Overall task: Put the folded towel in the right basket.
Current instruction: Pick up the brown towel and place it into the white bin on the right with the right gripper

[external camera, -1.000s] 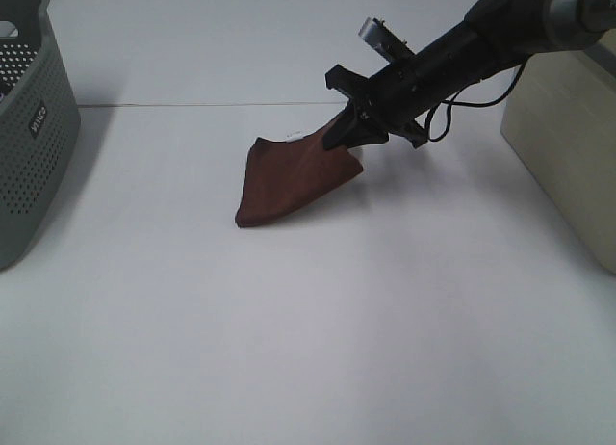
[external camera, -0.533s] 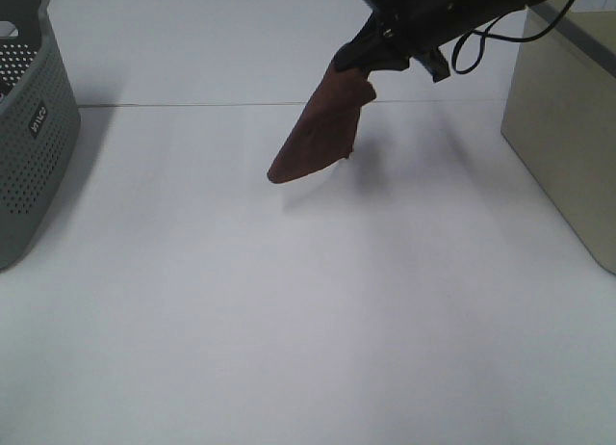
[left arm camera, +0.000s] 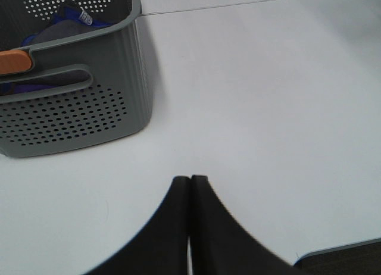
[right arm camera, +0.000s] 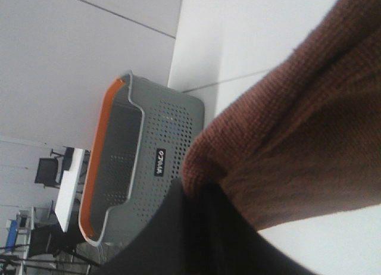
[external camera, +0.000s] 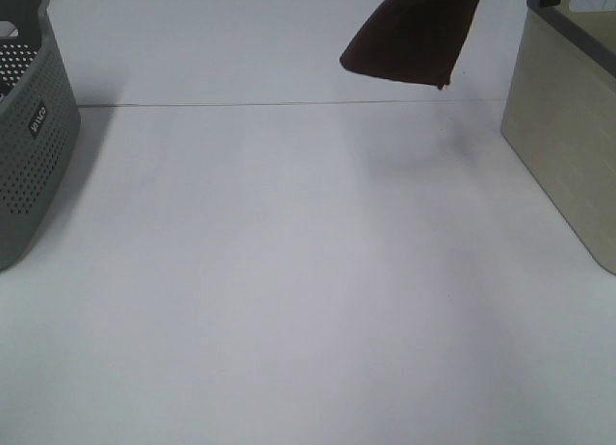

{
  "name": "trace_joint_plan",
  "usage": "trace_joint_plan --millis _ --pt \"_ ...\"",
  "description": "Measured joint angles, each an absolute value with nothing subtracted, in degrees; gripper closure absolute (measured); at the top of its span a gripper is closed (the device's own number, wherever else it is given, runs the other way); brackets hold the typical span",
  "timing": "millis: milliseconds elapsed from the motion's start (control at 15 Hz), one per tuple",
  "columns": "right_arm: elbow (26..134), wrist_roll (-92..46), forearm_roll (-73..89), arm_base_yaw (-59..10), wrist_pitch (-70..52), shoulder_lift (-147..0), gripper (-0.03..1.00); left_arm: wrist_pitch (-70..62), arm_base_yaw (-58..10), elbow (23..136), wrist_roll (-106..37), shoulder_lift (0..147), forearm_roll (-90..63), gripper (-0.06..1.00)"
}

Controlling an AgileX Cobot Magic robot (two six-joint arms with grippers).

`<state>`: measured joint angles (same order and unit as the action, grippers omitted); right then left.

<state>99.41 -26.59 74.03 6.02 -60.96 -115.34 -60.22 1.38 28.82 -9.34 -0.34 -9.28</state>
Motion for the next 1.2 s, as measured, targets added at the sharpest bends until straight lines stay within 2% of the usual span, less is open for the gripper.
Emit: trace_joint_plan --millis 333,733,933,1200 --pt "99.41 -27.96 79.53 13.64 -61.94 -112.19 0.93 -60.22 1.38 28.82 -9.34 -0.34 -9.28 0.94" --pt "99.41 -34.09 93.97 23.43 -61.65 -110.7 0.93 -60.22 1.38 28.82 -9.34 -0.34 -9.28 0.94" --pt "99.41 -34.43 92.65 27.1 -61.13 -109.72 0.93 -60.22 1.38 28.82 -9.34 -0.34 -9.28 0.94" --pt "99.41 -29.85 80.5 27.33 -59.93 -109.32 0.93 -60.22 1.38 28.82 -9.34 -0.34 -9.28 0.94"
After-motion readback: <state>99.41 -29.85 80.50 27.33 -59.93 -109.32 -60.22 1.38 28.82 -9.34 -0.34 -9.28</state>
